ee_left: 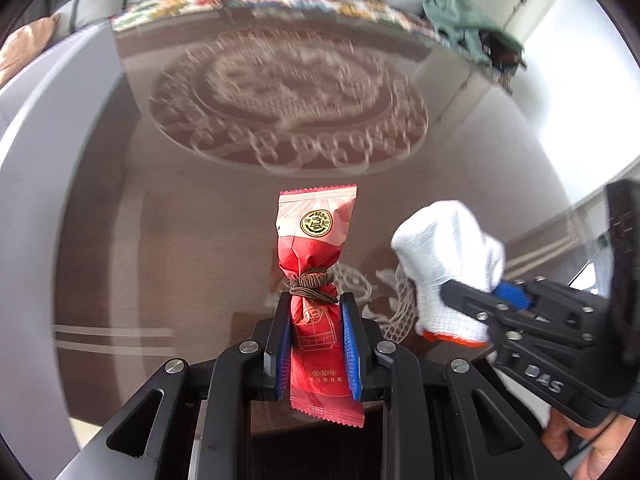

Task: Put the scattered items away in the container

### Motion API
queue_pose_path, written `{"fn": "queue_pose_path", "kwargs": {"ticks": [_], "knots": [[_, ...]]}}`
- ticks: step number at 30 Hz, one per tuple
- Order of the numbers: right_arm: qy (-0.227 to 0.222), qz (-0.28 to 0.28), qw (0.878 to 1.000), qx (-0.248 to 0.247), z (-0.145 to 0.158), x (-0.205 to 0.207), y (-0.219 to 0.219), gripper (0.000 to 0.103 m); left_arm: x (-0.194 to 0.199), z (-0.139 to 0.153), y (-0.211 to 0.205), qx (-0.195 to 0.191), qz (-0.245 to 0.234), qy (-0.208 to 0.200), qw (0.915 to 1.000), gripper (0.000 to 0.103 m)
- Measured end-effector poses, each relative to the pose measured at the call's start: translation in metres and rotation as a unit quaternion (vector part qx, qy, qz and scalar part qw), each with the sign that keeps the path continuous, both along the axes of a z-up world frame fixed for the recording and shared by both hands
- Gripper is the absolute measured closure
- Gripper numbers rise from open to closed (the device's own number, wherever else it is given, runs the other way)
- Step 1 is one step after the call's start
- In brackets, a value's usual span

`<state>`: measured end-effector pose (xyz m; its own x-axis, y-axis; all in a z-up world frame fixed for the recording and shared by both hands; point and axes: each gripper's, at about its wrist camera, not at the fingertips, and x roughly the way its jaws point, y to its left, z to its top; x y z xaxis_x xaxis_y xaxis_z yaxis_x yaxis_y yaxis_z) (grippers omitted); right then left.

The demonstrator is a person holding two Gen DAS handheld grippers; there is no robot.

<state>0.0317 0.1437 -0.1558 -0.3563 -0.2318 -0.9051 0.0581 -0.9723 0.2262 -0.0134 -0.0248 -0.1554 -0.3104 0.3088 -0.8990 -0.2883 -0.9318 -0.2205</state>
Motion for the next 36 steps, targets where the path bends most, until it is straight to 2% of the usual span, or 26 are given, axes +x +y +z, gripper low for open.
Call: {"fn": "queue_pose_path", "kwargs": {"ticks": [3,6,9,11,15,18,20,21,22,23,24,25,26,31,36], "knots": [[0.029,0.024,0.999,-0.01,0.03,-0.014,-0.021,0.079,-0.007,0.046,-0.037,0.019,0.034,0.038,0.9985,0.081],[0.075,0.06,0.995,-0.031,0.075,-0.033,-0.055,0.079,-0.017,0.098,-0.09,0.025,0.082,0.091,0.9922,0.081],[0.13,0.11,0.984,-0.055,0.13,-0.056,-0.102,0.079,-0.03,0.141,-0.152,0.005,0.138,0.137,0.981,0.081],[0.164,0.154,0.972,-0.074,0.167,-0.074,-0.146,0.079,-0.04,0.167,-0.197,-0.016,0.178,0.163,0.9704,0.081],[0.192,0.22,0.952,-0.087,0.2,-0.105,-0.224,0.079,-0.059,0.171,-0.262,-0.037,0.238,0.157,0.9578,0.081],[0.18,0.255,0.946,-0.085,0.191,-0.135,-0.282,0.079,-0.074,0.152,-0.298,-0.044,0.27,0.128,0.9535,0.081],[0.159,0.269,0.945,-0.09,0.171,-0.158,-0.319,0.075,-0.084,0.129,-0.312,-0.041,0.279,0.095,0.9548,0.079],[0.146,0.274,0.945,-0.101,0.161,-0.168,-0.329,0.075,-0.089,0.117,-0.317,-0.032,0.284,0.085,0.9545,0.075],[0.121,0.272,0.949,-0.1,0.145,-0.178,-0.339,0.07,-0.093,0.107,-0.32,-0.035,0.289,0.075,0.9536,0.071],[0.095,0.268,0.954,-0.098,0.128,-0.189,-0.35,0.054,-0.099,0.095,-0.323,-0.042,0.297,0.061,0.9521,0.056],[0.068,0.265,0.957,-0.095,0.111,-0.2,-0.361,0.046,-0.103,0.085,-0.325,-0.042,0.3,0.048,0.9517,0.028],[0.054,0.255,0.961,-0.094,0.1,-0.206,-0.362,0.045,-0.105,0.078,-0.327,-0.04,0.303,0.04,0.9512,0.012],[0.041,0.244,0.964,-0.093,0.09,-0.212,-0.361,0.045,-0.105,0.073,-0.328,-0.038,0.309,0.037,0.9497,0.001],[0.046,0.204,0.97,-0.121,0.095,-0.211,-0.335,0.044,-0.087,0.072,-0.331,-0.036,0.335,0.041,0.9407,0.001],[0.036,0.216,0.974,-0.056,0.098,-0.176,-0.321,0.044,-0.046,0.094,-0.328,-0.045,0.364,0.051,0.9291,0.0]]}}
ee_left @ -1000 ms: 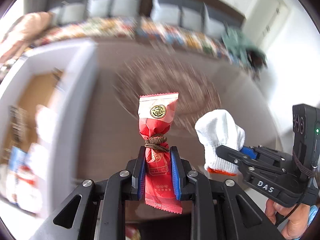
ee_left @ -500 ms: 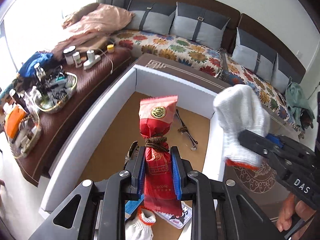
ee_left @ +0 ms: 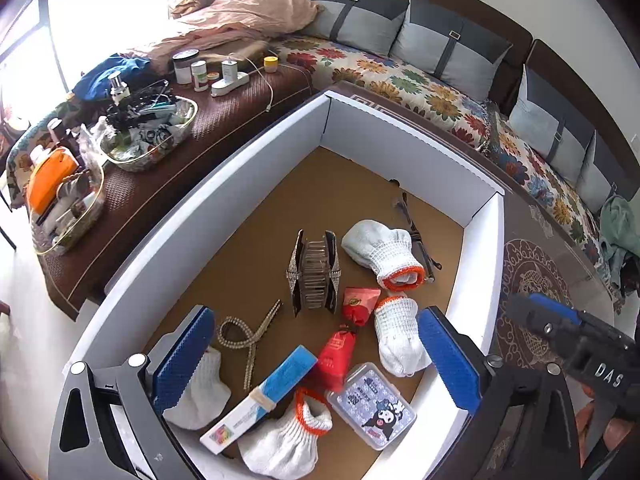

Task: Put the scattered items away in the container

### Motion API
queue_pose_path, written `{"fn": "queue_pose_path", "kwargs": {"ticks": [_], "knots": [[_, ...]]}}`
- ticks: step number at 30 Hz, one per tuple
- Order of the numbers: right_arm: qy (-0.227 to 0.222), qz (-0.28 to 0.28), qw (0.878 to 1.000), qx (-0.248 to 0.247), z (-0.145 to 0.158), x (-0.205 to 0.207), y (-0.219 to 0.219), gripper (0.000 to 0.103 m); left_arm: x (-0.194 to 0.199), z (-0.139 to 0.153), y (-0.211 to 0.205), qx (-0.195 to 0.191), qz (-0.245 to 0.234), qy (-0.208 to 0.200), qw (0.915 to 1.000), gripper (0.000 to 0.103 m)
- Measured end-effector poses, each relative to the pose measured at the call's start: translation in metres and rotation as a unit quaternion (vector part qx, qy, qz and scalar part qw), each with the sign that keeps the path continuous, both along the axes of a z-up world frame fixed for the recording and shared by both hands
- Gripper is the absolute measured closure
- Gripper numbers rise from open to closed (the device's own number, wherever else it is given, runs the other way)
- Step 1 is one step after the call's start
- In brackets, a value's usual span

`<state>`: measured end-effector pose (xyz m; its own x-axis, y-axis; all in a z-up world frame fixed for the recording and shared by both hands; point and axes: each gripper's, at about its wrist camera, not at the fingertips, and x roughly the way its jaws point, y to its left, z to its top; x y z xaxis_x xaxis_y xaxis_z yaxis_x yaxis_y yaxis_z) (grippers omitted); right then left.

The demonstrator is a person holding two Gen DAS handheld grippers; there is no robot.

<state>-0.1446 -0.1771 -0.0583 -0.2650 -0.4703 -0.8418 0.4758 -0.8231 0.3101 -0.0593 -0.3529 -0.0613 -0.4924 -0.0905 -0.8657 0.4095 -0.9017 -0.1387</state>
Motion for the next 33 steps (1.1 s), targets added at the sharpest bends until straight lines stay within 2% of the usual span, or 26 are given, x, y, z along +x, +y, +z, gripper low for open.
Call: {"fn": "queue_pose_path", "kwargs": {"ticks": [3,4,7,9,12,14,21,26,33], "knots": [[-0.015,0.019,0.999,0.033,-0.002,0.03,-0.002,0.044,0.02,0.01,0.007,0.019,0.003,-0.004,0.9998,0.0],[-0.019,0.026,0.999,0.036,-0.001,0.039,-0.004,0.044,0.025,0.016,0.012,0.013,0.0,-0.007,0.9999,0.0],[0.008,0.039,0.998,0.056,0.022,0.058,-0.013,0.044,0.037,0.04,0.02,-0.046,0.022,-0.028,0.9983,0.0],[0.023,0.051,0.996,0.071,0.039,0.067,-0.019,0.044,0.041,0.053,0.022,-0.082,0.04,-0.065,0.9937,0.0],[0.034,0.064,0.993,0.091,0.053,0.067,-0.031,0.044,0.047,0.07,0.024,-0.119,0.046,-0.059,0.9901,0.0],[0.041,0.071,0.991,0.101,0.06,0.065,-0.038,0.044,0.051,0.078,0.02,-0.113,0.055,-0.044,0.9911,0.0],[0.04,0.086,0.99,0.107,0.068,0.062,-0.049,0.044,0.056,0.085,-0.002,-0.042,0.076,-0.014,0.9961,0.0],[0.038,0.09,0.989,0.113,0.065,0.061,-0.05,0.044,0.058,0.089,-0.008,-0.043,0.091,-0.006,0.9949,0.0],[0.035,0.087,0.989,0.117,0.06,0.058,-0.05,0.044,0.059,0.096,-0.006,-0.066,0.098,-0.006,0.993,0.0]]}}
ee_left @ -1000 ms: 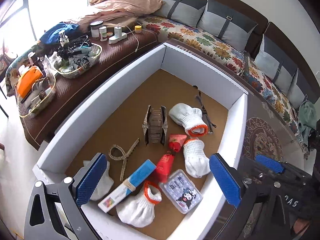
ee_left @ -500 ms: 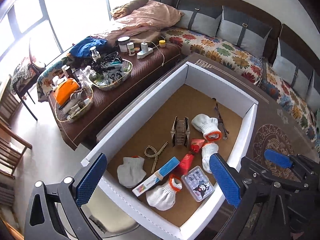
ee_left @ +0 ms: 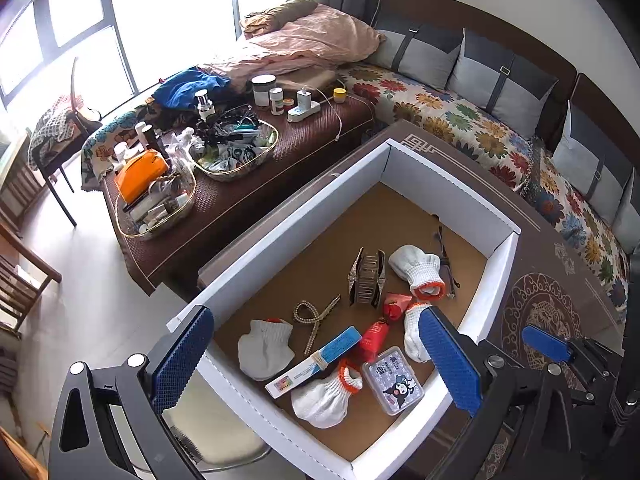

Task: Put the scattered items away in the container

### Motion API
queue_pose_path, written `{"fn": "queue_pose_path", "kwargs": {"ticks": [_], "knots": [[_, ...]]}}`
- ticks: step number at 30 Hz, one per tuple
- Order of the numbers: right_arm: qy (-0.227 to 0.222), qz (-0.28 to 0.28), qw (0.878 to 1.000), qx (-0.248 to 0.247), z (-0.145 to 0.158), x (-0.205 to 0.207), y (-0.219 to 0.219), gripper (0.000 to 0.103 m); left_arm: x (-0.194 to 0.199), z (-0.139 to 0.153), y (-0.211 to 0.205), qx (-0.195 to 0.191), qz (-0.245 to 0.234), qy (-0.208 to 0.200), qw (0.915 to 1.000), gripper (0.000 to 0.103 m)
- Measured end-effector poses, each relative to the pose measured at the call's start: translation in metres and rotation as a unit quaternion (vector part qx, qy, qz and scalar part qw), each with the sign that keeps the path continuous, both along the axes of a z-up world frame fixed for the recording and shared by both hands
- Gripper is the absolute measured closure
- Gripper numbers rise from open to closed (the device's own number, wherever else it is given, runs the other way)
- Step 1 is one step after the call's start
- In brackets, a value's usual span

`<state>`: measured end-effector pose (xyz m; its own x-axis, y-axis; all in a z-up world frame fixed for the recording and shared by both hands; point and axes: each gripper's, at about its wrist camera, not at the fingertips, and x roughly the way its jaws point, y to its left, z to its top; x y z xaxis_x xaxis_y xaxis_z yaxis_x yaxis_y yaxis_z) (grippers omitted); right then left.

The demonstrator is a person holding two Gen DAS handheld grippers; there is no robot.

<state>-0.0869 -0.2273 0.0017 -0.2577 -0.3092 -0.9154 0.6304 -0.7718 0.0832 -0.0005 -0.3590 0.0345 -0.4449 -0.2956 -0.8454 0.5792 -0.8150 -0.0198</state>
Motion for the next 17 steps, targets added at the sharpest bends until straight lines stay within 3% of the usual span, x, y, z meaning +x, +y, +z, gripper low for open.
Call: {"fn": "queue_pose_path", "kwargs": {"ticks": [6,12,17], "knots": [[0.004,0.002,1.0,0.002,0.0019,-0.0003,-0.001,0.044,-0.0032,-0.001,0.0012,0.003,-0.007,-0.001,1.0,0.0],[0.005,0.001,1.0,0.004,-0.0014,-0.0014,0.0,0.044,0.0046,0.0005,-0.0056,0.066,-0.01,0.056,0.9962,0.0],[0.007,-0.001,1.0,-0.001,-0.0008,-0.0022,0.0005,0.044,0.0049,0.0044,-0.0054,0.037,0.002,0.051,0.998,0.0]]}}
